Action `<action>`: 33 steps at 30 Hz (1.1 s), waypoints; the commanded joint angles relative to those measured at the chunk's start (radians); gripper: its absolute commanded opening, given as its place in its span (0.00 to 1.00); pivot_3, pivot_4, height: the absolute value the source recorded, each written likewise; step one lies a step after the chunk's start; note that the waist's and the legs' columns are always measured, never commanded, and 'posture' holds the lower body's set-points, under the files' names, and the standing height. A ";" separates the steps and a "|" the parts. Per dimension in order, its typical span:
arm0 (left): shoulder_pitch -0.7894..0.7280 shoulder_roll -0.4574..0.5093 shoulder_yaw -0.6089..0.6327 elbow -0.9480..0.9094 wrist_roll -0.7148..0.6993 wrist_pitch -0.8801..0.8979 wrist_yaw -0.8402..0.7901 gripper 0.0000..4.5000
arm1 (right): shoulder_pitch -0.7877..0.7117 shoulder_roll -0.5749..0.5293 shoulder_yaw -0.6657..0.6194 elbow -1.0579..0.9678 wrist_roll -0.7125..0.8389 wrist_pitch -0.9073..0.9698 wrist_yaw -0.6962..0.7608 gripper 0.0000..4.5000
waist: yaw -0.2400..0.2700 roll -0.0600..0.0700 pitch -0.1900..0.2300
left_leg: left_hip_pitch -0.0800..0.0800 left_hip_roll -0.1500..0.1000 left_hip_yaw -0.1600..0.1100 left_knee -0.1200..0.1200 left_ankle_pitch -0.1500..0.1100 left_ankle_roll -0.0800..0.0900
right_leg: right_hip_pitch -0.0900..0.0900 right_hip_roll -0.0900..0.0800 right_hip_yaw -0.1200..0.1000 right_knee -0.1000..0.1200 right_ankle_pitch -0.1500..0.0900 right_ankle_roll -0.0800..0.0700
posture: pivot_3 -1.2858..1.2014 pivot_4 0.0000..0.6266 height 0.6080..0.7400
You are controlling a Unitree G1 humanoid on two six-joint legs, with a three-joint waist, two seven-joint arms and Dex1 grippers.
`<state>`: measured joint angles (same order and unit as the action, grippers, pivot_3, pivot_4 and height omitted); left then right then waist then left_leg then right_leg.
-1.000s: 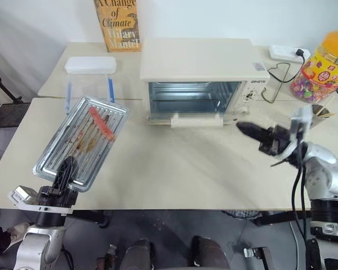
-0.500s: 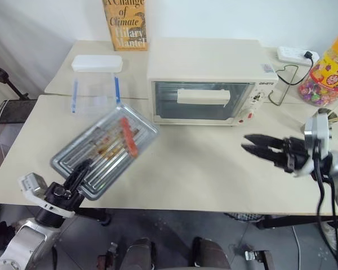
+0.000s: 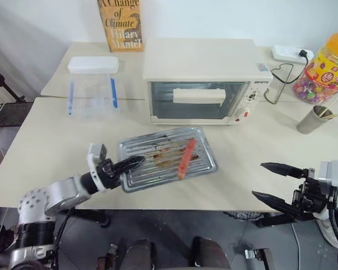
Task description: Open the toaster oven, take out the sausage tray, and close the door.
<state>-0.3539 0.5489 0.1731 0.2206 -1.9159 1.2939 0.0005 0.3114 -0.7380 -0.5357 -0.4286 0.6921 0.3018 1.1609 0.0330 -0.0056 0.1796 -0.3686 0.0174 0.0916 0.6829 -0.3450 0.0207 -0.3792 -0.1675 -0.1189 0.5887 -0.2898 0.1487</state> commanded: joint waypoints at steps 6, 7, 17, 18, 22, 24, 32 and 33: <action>-0.258 -0.138 -0.132 0.194 0.327 0.030 -0.085 0.00 | 0.155 0.041 -0.108 -0.146 0.040 0.000 -0.080 0.99 | 0.016 0.000 0.000 | 0.000 -0.001 0.001 0.000 0.001 0.000 | 0.000 0.000 0.002 -0.001 0.001 0.001 | 0.52 0.24 1.00; -0.269 -0.146 -0.141 0.202 0.361 0.042 -0.109 0.00 | 0.167 0.043 -0.114 -0.154 0.040 -0.003 -0.083 0.99 | 0.016 0.000 0.000 | 0.000 -0.001 0.001 -0.001 0.001 0.000 | -0.001 0.000 0.002 -0.001 0.001 0.001 | 0.52 0.24 1.00; -0.332 -0.259 -0.129 0.259 0.644 0.048 -0.218 0.09 | 0.234 0.048 -0.156 -0.185 0.065 0.000 -0.112 1.00 | 0.037 0.003 -0.002 | 0.001 -0.001 0.001 0.000 0.001 0.000 | 0.003 0.000 0.002 -0.003 0.001 0.002 | 0.52 0.24 1.00; -0.329 -0.263 -0.127 0.242 0.669 0.041 -0.224 0.13 | 0.236 0.049 -0.154 -0.183 0.062 -0.003 -0.112 1.00 | 0.037 0.003 -0.002 | 0.001 -0.001 0.001 0.000 0.001 0.000 | 0.003 0.000 0.003 -0.003 0.001 0.002 | 0.52 0.24 1.00; -0.313 -0.258 -0.116 0.155 0.735 0.053 -0.262 0.40 | 0.239 0.052 -0.149 -0.176 0.059 -0.009 -0.110 1.00 | 0.037 0.002 -0.002 | 0.000 -0.001 0.000 0.000 0.000 0.000 | 0.002 0.000 0.002 -0.003 0.001 0.003 | 0.52 0.24 1.00; -0.300 -0.232 -0.093 0.087 0.753 0.057 -0.260 0.53 | 0.233 0.048 -0.140 -0.169 0.057 -0.010 -0.104 1.00 | 0.033 0.002 -0.002 | 0.000 -0.001 0.000 0.000 0.000 0.000 | 0.001 0.000 0.002 -0.003 0.001 0.003 | 0.52 0.24 1.00; -0.148 0.027 -0.176 -0.252 0.983 -0.186 -0.555 0.99 | 0.170 0.024 -0.096 -0.095 0.053 -0.005 -0.073 1.00 | -0.005 0.002 -0.002 | 0.001 0.000 0.001 -0.001 0.000 -0.001 | 0.000 0.001 0.003 -0.002 0.001 0.002 | 0.52 0.24 1.00; -0.123 0.047 -0.153 -0.266 0.990 -0.222 -0.590 0.99 | 0.157 0.024 -0.091 -0.083 0.059 0.000 -0.072 1.00 | -0.009 0.003 -0.002 | 0.000 0.000 0.001 -0.002 0.000 -0.001 | -0.001 0.001 0.003 -0.002 0.001 0.002 | 0.52 0.24 1.00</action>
<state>-0.5055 0.5706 -0.0121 0.0064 -0.9616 1.1437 -0.5189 0.4809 -0.7018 -0.6276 -0.5206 0.7339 0.3056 1.0786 0.0241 -0.0031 0.1780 -0.3683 0.0181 0.0935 0.6808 -0.3451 0.0192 -0.3809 -0.1663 -0.1153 0.5863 -0.2888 0.1504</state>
